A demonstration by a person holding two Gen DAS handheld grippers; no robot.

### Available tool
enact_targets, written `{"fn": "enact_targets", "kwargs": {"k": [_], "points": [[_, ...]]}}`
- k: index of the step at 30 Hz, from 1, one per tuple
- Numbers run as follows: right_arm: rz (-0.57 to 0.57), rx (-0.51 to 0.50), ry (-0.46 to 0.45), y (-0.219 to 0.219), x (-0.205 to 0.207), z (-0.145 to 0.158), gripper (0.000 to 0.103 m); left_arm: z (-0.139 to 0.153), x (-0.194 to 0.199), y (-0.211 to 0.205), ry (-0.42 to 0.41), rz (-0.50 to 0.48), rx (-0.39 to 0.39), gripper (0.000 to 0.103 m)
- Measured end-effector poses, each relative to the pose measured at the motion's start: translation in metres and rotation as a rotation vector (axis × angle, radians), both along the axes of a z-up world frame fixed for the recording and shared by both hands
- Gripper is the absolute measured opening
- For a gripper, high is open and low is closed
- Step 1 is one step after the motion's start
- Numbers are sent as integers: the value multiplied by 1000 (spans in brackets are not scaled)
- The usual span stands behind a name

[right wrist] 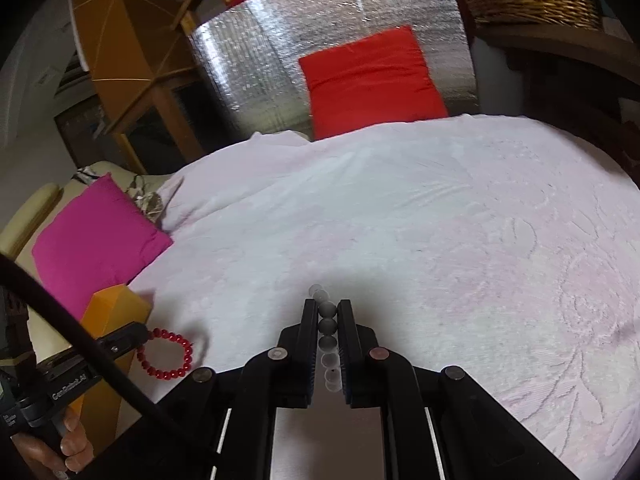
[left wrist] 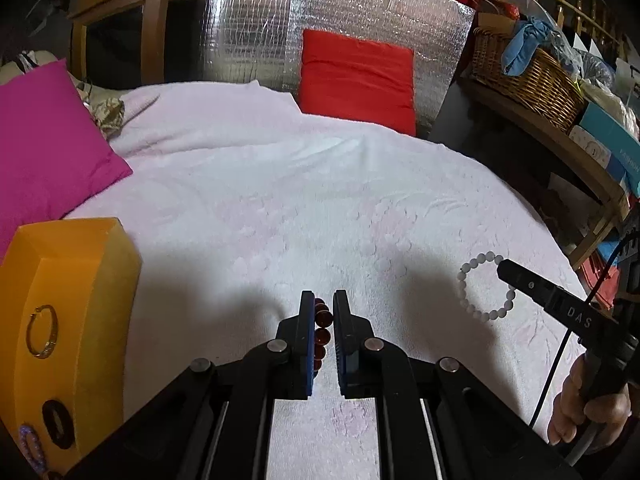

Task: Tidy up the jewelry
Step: 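Lift both held bracelets and carry them over the orange box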

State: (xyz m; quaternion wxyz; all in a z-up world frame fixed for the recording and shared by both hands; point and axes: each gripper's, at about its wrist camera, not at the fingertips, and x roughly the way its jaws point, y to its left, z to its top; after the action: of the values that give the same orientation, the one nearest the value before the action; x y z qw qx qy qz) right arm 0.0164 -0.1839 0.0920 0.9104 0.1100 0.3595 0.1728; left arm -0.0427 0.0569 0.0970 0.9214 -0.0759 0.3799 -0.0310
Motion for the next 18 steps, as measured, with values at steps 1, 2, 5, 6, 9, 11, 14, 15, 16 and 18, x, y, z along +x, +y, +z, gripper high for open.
{"fn": "enact_targets", "kwargs": {"k": [1, 2, 5, 6, 9, 11, 14, 15, 16, 18], "points": [[6, 2, -7, 3, -2, 1, 11, 2, -2, -1, -7, 1, 3, 9], [11, 2, -12, 5, -5, 2, 11, 4, -4, -1, -12, 1, 3, 9], [22, 6, -25, 12, -12, 4, 11, 11, -13, -4, -35, 5, 10, 9], [25, 8, -26, 14, -13, 5, 11, 14, -16, -4, -42, 7, 12, 9], [33, 16, -34, 20, -20, 6, 11, 21, -24, -3, -62, 17, 14, 9], [42, 20, -38, 27, -24, 6, 11, 27, -31, -2, -77, 28, 19, 9], [52, 8, -51, 36, -30, 6, 11, 34, -39, -1, -99, 44, 27, 9], [57, 6, -54, 40, -32, 6, 11, 37, -42, 1, -108, 50, 27, 9], [64, 5, -56, 43, -34, 6, 11, 39, -44, 1, -113, 53, 27, 9], [73, 4, -62, 48, -37, 5, 11, 42, -50, 4, -125, 59, 24, 9]]}}
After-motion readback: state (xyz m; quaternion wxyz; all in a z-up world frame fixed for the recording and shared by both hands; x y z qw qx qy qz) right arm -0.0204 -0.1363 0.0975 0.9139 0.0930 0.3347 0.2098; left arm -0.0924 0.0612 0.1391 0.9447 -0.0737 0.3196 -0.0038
